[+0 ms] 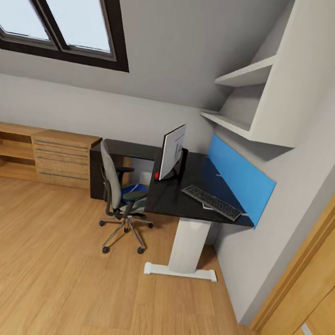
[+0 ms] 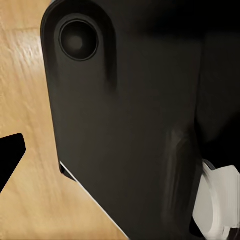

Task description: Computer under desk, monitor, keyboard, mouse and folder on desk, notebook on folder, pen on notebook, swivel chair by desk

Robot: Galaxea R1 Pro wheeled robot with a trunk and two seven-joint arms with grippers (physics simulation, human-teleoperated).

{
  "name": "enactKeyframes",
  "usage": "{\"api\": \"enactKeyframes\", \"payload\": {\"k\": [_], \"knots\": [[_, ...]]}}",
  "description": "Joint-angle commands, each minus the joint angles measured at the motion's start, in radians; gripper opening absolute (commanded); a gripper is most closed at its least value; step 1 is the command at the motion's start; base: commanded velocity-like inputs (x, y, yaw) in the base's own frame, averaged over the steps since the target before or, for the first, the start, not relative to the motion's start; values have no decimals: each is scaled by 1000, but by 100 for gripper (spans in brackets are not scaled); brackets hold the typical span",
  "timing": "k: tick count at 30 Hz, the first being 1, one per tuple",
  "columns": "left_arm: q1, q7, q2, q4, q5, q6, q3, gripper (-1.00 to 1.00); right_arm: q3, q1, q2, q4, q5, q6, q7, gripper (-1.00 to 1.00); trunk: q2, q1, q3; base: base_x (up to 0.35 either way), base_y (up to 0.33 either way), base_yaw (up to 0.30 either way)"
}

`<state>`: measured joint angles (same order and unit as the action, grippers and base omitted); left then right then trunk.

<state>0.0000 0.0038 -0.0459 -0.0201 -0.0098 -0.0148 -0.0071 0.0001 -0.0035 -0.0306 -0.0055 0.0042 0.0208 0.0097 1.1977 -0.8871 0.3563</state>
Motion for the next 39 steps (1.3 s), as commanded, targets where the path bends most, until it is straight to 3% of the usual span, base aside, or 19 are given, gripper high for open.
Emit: {"api": "enactKeyframes", "payload": {"k": [1, 16, 21, 26, 27, 29, 30, 33, 37, 39], "knots": [[0, 1, 0, -1, -1, -1, -1, 100, 0, 0, 0, -1, 0, 2, 1, 100, -7, 4, -2, 0, 0, 0], [0, 3, 0, -2, 4, 4, 7, 100, 0, -1, 1, -2, 0, 2, 1, 100, -112, 61, -49, 0, 0, 0], [0, 2, 1, -5, 4, 4, 5, 100, 0, -1, 1, -2, 0, -31, 1, 100, -147, 81, -65, 0, 0, 0], [0, 2, 3, -72, 4, 5, 4, 100, 0, -1, 4, -2, 0, -160, 1, 100, -182, 100, -81, 0, 0, 0], [0, 2, 4, -107, 5, 6, 4, 100, -5, -1, 6, -3, -3, -262, 0, 100, -189, 104, -84, 0, 0, 0], [0, 2, 4, -118, 4, 6, 4, 100, -12, -1, 6, -5, -9, -307, -4, 100, -203, 111, -90, 0, 0, 0], [0, 2, 5, -138, 4, 7, 4, 100, -36, -1, 6, -22, -36, -360, -10, 100, -210, 115, -93, 0, 0, 0], [0, 2, 11, -159, 4, 7, 4, 100, -75, -1, 5, -45, -92, -424, -13, 100, -231, 127, -103, 0, 0, 0], [0, 2, 16, -170, 4, 7, 4, 100, -93, -1, 3, -52, -134, -460, -14, 100, -259, 142, -115, 0, 0, 0], [0, 2, 19, -176, 4, 8, 4, 100, -104, -1, 0, -56, -178, -480, -14, 100, -273, 150, -121, 0, 0, 0]]}}
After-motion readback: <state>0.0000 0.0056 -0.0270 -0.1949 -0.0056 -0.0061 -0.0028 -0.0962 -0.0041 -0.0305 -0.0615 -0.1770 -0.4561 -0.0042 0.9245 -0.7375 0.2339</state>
